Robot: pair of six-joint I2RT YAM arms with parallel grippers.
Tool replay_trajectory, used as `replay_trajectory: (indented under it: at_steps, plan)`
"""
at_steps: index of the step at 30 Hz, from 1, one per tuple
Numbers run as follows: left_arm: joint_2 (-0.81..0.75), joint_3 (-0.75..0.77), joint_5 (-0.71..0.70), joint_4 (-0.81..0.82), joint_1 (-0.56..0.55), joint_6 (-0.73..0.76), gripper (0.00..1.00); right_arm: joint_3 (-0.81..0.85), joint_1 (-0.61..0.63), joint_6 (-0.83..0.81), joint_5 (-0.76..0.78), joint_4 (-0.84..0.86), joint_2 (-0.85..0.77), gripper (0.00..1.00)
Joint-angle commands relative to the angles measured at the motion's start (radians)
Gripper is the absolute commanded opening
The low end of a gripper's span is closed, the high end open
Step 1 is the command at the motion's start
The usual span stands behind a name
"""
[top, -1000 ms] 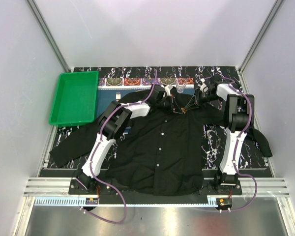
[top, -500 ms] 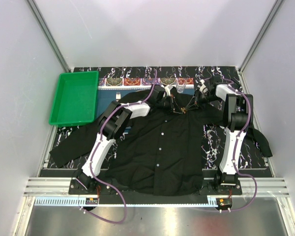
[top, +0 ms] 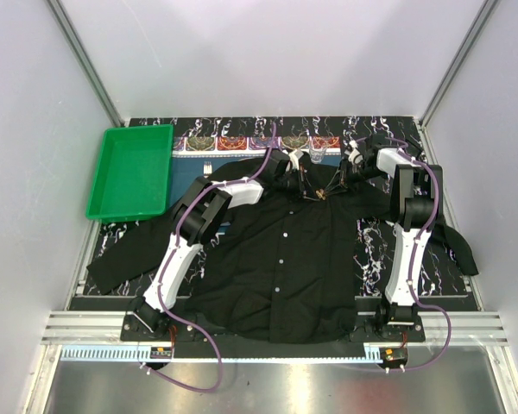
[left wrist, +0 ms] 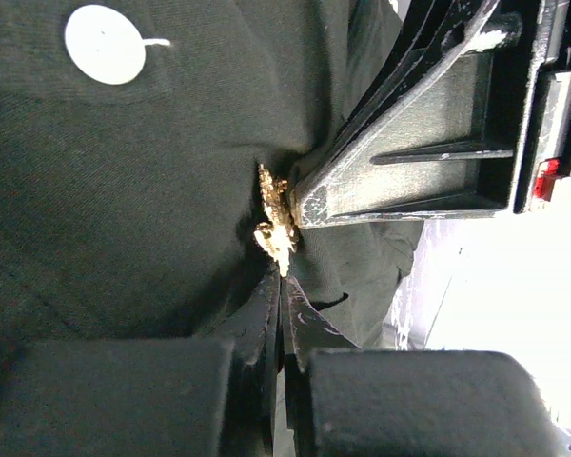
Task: Pin the brooch onto the clothing
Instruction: Pin the brooch to the clothes.
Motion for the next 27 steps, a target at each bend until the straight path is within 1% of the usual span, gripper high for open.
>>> replay_trajectory:
  at_steps: [1, 2, 4, 5, 8, 11, 12, 15, 16, 17, 19, 21, 25, 26, 27]
  plan:
    - [-0.011, -0.036, -0.002, 0.030, 0.021, -0.005, 0.03, 0.033, 0.010, -0.035, 0.034, -0.022, -0.012, 0.17]
    - [-0.017, -0.054, -0.002, 0.050, 0.025, -0.036, 0.03, 0.030, 0.010, -0.038, 0.036, -0.024, -0.015, 0.17]
    - [-0.019, -0.076, -0.002, 0.078, 0.030, -0.047, 0.04, 0.035, 0.010, -0.038, 0.039, -0.022, -0.015, 0.17]
    - [-0.016, -0.074, 0.000, 0.081, 0.030, -0.051, 0.08, 0.036, 0.009, -0.040, 0.040, -0.025, -0.014, 0.17]
    - [-0.017, -0.076, 0.001, 0.121, 0.030, -0.074, 0.15, 0.038, 0.009, -0.048, 0.045, -0.027, -0.012, 0.17]
    - [-0.011, -0.059, 0.004, 0.125, 0.030, -0.079, 0.15, 0.038, 0.009, -0.057, 0.045, -0.031, -0.012, 0.18]
    - [-0.011, -0.056, 0.004, 0.133, 0.030, -0.080, 0.18, 0.036, 0.010, -0.058, 0.048, -0.031, -0.011, 0.18]
    - [-0.013, -0.062, 0.001, 0.142, 0.030, -0.085, 0.19, 0.040, 0.010, -0.063, 0.041, -0.033, -0.011, 0.17]
    - [-0.014, -0.067, 0.000, 0.144, 0.030, -0.083, 0.18, 0.041, 0.010, -0.064, 0.037, -0.036, -0.011, 0.18]
    - [-0.017, -0.068, -0.002, 0.145, 0.030, -0.083, 0.16, 0.043, 0.010, -0.077, 0.034, -0.038, -0.012, 0.18]
    - [-0.014, -0.067, 0.000, 0.145, 0.030, -0.085, 0.05, 0.041, 0.009, -0.098, 0.018, -0.039, -0.034, 0.18]
    - [-0.011, -0.067, 0.001, 0.144, 0.030, -0.080, 0.00, 0.032, 0.010, -0.165, 0.019, -0.036, -0.075, 0.19]
    - [-0.002, -0.064, 0.004, 0.136, 0.029, -0.086, 0.00, 0.020, 0.007, -0.381, 0.054, -0.039, -0.141, 0.19]
    - [-0.003, -0.062, 0.003, 0.128, 0.030, -0.083, 0.00, 0.017, 0.007, -0.479, 0.063, -0.041, -0.152, 0.19]
    - [-0.003, -0.062, 0.004, 0.128, 0.030, -0.085, 0.00, 0.020, 0.007, -0.527, 0.074, -0.048, -0.167, 0.18]
